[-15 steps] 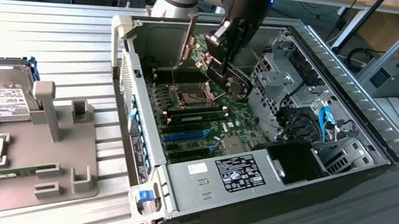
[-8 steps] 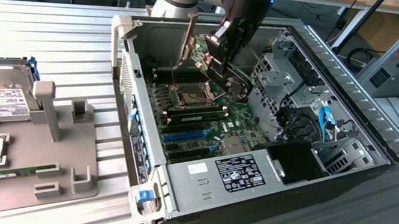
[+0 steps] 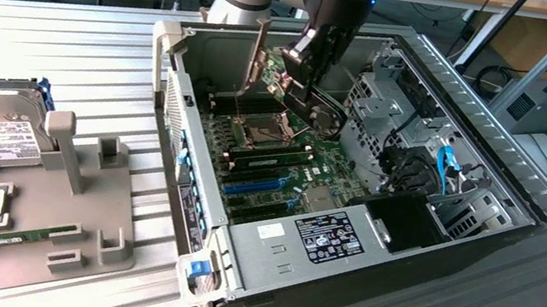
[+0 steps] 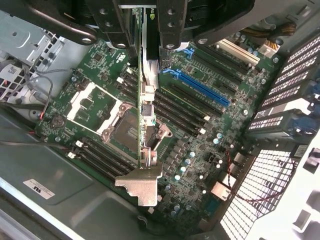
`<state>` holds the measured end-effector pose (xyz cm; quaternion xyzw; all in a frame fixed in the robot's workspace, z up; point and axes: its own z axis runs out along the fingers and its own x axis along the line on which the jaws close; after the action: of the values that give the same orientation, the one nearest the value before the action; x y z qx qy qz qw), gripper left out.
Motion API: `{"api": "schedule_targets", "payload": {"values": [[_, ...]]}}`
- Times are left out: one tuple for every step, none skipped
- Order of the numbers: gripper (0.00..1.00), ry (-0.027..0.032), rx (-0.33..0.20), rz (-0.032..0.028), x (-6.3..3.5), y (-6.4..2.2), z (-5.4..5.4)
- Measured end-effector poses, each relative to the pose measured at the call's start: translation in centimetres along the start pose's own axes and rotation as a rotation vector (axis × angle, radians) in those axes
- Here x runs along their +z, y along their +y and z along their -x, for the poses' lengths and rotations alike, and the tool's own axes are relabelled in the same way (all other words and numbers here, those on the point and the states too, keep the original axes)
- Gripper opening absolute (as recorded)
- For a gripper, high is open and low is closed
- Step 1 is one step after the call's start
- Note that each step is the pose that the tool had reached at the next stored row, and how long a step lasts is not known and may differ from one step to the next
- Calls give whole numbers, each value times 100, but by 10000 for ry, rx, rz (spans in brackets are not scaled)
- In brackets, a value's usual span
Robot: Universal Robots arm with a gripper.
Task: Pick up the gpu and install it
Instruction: 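Insert the gpu into the slot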
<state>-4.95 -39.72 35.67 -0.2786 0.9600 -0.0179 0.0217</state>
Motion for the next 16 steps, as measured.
{"api": "schedule_targets", "payload": {"values": [[26, 0, -22, 1, 0, 0, 0], [26, -1, -37, 1, 0, 0, 0], [26, -2, -50, 2, 0, 0, 0], [26, -2, -62, 2, 0, 0, 0], [26, -3, -75, 3, 0, 0, 0], [26, -4, -88, 3, 0, 0, 0], [26, -4, -101, 3, 0, 0, 0], [26, -5, -114, 3, 0, 0, 0], [26, -6, -127, 4, 0, 0, 0], [26, -6, -143, 4, 0, 0, 0], [26, -7, -155, 5, 0, 0, 0], [26, -8, -169, 6, 0, 0, 0], [26, -9, -182, 6, 0, 0, 0], [26, -9, -202, 6, 0, 0, 0], [26, -10, -226, 7, 0, 0, 0], [26, -10, -238, 7, 0, 0, 0]]}}
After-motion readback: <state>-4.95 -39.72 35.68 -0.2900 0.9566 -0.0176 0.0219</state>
